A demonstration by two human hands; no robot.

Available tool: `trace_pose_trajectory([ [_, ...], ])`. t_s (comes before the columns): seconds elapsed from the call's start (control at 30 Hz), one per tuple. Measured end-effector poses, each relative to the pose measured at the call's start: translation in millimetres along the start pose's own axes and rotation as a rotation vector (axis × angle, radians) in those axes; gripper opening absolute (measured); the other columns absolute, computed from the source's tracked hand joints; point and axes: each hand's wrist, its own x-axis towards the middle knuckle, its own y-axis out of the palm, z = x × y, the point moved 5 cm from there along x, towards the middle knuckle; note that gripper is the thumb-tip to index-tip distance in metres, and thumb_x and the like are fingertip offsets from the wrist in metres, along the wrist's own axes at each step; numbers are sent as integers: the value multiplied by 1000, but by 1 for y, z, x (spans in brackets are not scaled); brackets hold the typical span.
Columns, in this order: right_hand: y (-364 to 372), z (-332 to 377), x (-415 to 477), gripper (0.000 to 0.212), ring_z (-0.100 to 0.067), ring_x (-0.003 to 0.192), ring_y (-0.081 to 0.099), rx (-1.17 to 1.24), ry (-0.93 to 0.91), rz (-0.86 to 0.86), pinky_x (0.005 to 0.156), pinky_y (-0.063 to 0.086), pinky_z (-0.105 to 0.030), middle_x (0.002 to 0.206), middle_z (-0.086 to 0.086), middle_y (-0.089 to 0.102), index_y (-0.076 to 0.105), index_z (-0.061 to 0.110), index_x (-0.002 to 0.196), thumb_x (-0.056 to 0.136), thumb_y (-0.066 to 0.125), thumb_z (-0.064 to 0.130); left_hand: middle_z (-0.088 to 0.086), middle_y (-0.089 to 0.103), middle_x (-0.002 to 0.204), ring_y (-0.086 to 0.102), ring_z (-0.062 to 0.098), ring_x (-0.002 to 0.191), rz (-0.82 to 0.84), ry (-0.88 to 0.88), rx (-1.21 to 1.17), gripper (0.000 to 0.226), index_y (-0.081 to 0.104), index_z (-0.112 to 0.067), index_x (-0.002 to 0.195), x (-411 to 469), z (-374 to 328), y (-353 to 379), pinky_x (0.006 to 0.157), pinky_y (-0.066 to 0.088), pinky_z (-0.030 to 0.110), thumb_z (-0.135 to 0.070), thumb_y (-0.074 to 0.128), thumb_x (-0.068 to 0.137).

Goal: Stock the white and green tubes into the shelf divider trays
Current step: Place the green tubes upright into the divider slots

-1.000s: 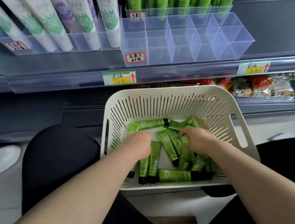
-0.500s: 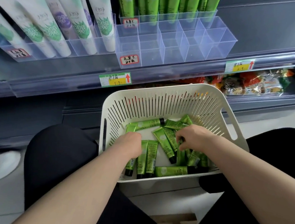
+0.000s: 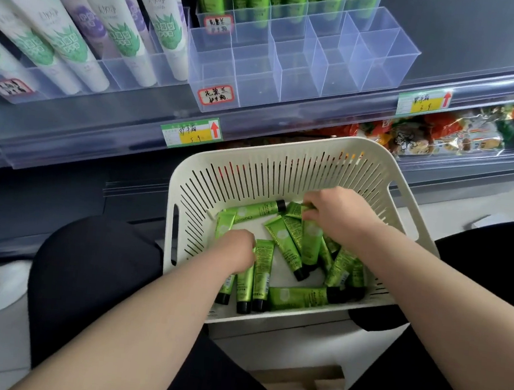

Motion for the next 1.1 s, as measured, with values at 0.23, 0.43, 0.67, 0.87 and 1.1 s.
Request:
trace_pose_trajectory([
  [0.23, 7, -2, 10, 24, -23, 83, 61, -17, -44, -41, 75, 51, -33, 92, 1, 66, 59, 26, 118, 94, 56, 25, 11, 64, 109, 62, 21, 85, 60, -32, 40, 31, 58, 0, 117, 14, -33, 20, 53, 42, 22, 1, 49, 88],
  [0.43, -4, -28, 11, 32, -21, 74, 55, -12, 36, -137, 63, 40, -26, 92, 0, 68, 59, 31, 124, 94, 58, 22, -2, 54, 78, 57, 18, 78, -17, -33, 29, 27, 52, -11, 89, 17, -45, 26, 58, 42, 27, -23, 74, 83],
  [0.67, 2, -28, 10, 27, -24, 83, 63, -9, 52, -83, 67, 48, -29, 95, -1, 68, 63, 26, 118, 93, 57, 18, 1, 56, 79, 58, 21, 71, -33, -54, 114, 64, 40, -2, 123, 14, -44, 36, 48, 38, 29, -25, 74, 74],
  [0.87, -12, -22, 16, 30, -25, 87, 64, 2, 37, -126, 73, 52, -33, 97, 1, 68, 61, 29, 119, 91, 57, 19, 0, 57, 103, 56, 18, 85, 3, -202, -146, 51, 44, -11, 134, 4, -29, 14, 53, 40, 26, -29, 52, 87],
  [1.1, -55, 1, -1, 27, -25, 83, 61, -20, -39, -309, 61, 37, -28, 92, 0, 67, 57, 30, 117, 90, 56, 27, 4, 65, 115, 66, 19, 90, -312, -85, -475, 45, 52, -20, 134, -45, -16, -51, 74, 54, 32, -40, 58, 94],
])
